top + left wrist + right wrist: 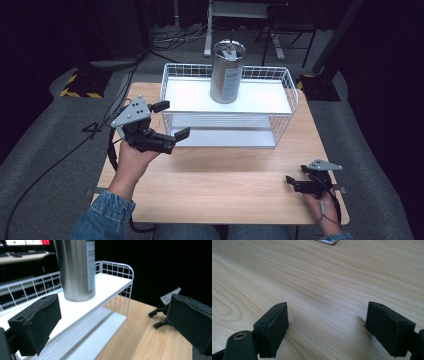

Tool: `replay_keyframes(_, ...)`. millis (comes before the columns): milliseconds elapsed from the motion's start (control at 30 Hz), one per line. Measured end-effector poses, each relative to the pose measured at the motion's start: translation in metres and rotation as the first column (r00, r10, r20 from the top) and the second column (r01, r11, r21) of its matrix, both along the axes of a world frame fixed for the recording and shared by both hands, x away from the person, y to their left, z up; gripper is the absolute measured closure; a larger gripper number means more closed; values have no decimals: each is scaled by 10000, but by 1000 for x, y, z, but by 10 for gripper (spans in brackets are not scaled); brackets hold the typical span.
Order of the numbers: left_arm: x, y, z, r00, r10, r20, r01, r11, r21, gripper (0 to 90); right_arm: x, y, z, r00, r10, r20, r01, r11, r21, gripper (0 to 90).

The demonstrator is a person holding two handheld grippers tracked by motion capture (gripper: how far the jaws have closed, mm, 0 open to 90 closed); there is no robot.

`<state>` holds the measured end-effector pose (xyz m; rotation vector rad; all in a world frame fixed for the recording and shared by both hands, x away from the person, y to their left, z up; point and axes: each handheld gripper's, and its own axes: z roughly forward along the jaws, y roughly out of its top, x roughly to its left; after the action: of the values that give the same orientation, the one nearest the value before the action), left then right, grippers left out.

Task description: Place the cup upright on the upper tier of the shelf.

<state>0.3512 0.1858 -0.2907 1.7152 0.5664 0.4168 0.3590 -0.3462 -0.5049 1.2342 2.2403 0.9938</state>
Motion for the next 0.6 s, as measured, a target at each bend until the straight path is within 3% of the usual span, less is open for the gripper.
replay_keyframes(200, -6, 10, -20, 9998, -25, -213, 30, 9997, 239, 1, -1, 0, 0, 10000, -37, 11, 37, 10000, -3, 190)
replay_keyframes(433, -16, 14, -45, 9991, 175, -386, -138, 9955, 940, 1, -1, 0, 0, 10000, -37, 22, 37, 10000, -26, 191)
replay_keyframes(600, -20, 17, -66, 9969, 211, -758, -140, 9955, 940, 1, -1, 0, 0, 10000, -38, 30, 38, 10000, -32, 191)
